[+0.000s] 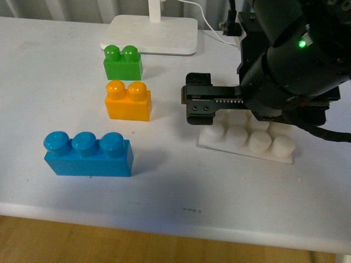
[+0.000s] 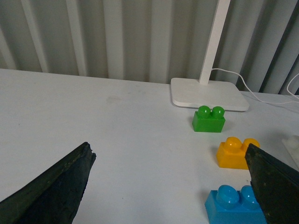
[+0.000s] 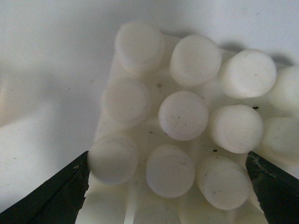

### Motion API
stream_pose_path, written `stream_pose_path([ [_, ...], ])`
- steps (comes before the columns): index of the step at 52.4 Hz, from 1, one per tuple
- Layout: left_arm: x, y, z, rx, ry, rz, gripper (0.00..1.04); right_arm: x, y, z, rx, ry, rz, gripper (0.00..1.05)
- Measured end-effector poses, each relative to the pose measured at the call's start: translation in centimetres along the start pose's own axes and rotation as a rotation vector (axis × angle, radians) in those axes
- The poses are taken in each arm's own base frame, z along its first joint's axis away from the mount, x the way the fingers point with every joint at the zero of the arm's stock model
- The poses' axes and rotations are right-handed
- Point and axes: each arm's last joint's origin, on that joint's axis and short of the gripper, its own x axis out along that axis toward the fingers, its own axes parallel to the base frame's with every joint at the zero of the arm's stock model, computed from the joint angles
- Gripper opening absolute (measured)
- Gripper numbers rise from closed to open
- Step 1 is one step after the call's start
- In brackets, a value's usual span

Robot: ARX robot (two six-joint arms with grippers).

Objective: Insert yellow block into base center

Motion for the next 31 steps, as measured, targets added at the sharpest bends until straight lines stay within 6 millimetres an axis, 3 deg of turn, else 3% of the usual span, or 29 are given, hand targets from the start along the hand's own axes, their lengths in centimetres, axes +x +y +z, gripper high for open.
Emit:
stream_pose_path([
  [7,0.0,0.0,0.0,0.000,0.000,0.000,0.98,-2.9,-0.7,1.4,0.012,-0.070,0.036,0.95],
  [16,0.0,0.0,0.0,0.000,0.000,0.000,0.98,-4.9,-1.6,2.2,0.018,-0.123,0.042,0.95],
  [19,0.0,0.0,0.0,0.000,0.000,0.000,0.98,-5.7,-2.5,2.5,0.028,-0.158,0.037,0.95],
  [24,0.0,0.0,0.0,0.000,0.000,0.000,0.98,-8.7,-5.3,3.5,0.079,-0.268,0.046,0.95],
  [31,0.0,0.0,0.0,0.000,0.000,0.000,0.98,-11.9,-8.1,3.4,0.123,-0.374,0.084,0.95],
])
